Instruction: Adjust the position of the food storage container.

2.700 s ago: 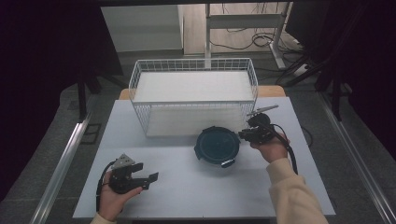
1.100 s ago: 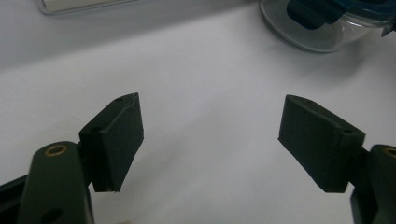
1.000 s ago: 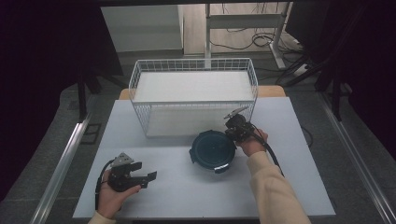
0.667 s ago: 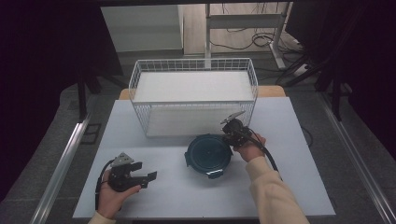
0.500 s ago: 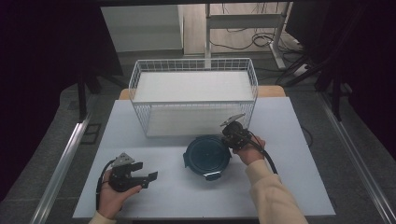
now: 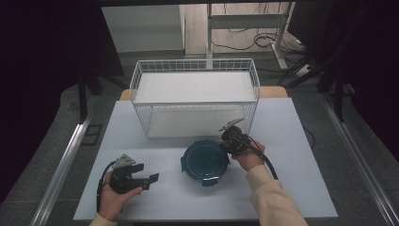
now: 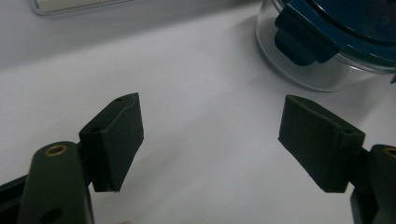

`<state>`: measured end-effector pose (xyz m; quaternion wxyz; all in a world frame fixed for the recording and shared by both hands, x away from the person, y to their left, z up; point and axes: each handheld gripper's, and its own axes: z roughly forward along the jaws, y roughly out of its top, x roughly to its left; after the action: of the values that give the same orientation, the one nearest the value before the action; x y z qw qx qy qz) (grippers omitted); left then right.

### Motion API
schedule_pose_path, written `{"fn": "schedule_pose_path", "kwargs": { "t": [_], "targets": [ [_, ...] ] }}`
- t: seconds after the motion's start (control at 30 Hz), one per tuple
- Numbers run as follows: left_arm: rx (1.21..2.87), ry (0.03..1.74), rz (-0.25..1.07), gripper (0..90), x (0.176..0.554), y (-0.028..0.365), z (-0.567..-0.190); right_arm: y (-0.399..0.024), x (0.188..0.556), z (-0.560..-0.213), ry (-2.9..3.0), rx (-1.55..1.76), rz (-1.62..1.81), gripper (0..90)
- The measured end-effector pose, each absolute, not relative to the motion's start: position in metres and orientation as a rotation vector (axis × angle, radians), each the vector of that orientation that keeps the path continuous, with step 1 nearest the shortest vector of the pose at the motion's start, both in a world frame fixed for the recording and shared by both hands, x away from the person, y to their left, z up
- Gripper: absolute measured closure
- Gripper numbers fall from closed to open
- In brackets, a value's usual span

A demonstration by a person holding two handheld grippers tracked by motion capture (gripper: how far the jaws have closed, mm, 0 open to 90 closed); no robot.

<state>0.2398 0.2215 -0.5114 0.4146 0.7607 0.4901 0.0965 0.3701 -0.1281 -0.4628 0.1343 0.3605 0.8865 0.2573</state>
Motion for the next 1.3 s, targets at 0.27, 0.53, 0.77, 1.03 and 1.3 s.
{"fn": "schedule_pose_path", "kwargs": {
  "t": [0.27, 0.53, 0.77, 1.03, 1.3],
  "targets": [
    [1.909, 1.233, 0.246, 21.8, 0.240, 0.221, -0.511, -0.128, 0.361, -0.463, 2.588, 1.055, 0.750, 90.0],
    [1.900, 1.238, 0.248, 21.8, 0.240, 0.222, -0.511, -0.135, 0.359, -0.464, 2.610, 1.027, 0.816, 90.0],
    [1.884, 1.244, 0.258, 21.8, 0.238, 0.225, -0.510, -0.151, 0.342, -0.449, 2.501, 1.041, 0.954, 90.0],
    [1.881, 1.239, 0.258, 21.8, 0.237, 0.222, -0.509, -0.182, 0.303, -0.450, 2.425, 1.106, 1.146, 89.8],
    [1.875, 1.242, 0.271, 21.8, 0.236, 0.225, -0.508, -0.219, 0.275, -0.460, 2.333, 1.143, 1.240, 43.3]
  ]
}}
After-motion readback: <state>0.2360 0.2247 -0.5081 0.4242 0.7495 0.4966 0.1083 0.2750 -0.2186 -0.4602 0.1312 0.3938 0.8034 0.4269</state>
